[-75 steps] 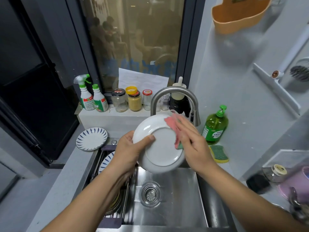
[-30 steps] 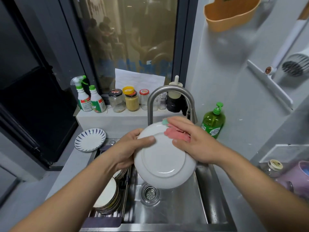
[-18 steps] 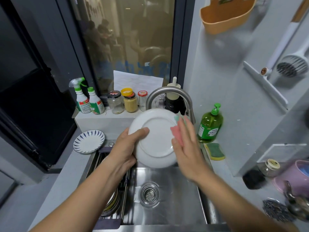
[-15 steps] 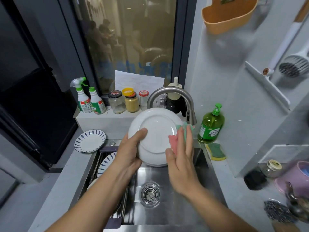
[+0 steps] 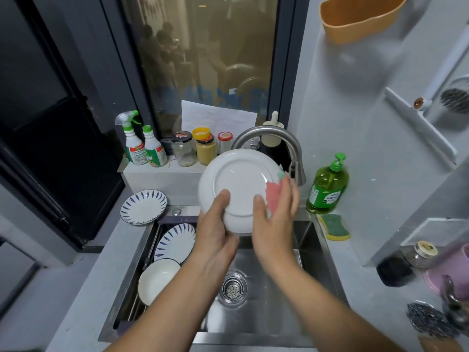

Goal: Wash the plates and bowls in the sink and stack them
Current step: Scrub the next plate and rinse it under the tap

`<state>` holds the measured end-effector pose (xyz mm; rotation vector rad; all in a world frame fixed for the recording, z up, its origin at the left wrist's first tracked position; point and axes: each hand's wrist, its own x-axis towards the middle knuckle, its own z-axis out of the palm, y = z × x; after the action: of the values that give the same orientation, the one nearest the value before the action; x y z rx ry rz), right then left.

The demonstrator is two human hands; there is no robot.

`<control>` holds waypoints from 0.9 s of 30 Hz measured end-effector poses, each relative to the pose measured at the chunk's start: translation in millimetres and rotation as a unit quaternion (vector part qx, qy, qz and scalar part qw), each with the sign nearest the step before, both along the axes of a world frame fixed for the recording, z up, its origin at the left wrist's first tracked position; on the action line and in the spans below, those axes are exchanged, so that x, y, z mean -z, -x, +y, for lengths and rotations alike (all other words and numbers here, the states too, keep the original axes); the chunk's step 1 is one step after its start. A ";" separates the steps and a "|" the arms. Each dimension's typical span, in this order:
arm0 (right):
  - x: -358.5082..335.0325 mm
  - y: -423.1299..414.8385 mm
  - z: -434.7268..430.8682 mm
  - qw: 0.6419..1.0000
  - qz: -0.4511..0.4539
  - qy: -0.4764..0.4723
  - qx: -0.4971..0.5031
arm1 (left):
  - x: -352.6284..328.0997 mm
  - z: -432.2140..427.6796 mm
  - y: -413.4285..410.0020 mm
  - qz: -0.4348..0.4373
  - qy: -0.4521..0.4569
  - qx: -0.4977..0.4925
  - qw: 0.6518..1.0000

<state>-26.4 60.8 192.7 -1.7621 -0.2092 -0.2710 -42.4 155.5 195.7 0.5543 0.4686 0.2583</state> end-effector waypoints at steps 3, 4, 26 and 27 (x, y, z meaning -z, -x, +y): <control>-17.9 -24.7 -3.6 1.000 -0.009 -0.021 0.001 | -4.7 -7.2 0.1 -0.032 0.033 0.034 0.998; -21.2 -28.9 -5.9 1.000 -0.014 -0.025 -0.012 | -6.7 -5.8 -0.2 -0.041 0.029 0.043 0.998; -11.4 -20.6 -51.3 0.986 -0.076 0.109 -0.098 | 2.2 36.4 3.9 -0.040 -0.188 0.122 0.974; -1.2 -7.2 -46.3 0.988 -0.061 0.101 -0.097 | 4.1 35.4 3.4 -0.037 -0.158 0.100 0.982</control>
<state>-19.2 14.4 193.9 -1.9116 -0.5090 -0.2232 -45.8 190.9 191.6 0.8940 0.2980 0.1609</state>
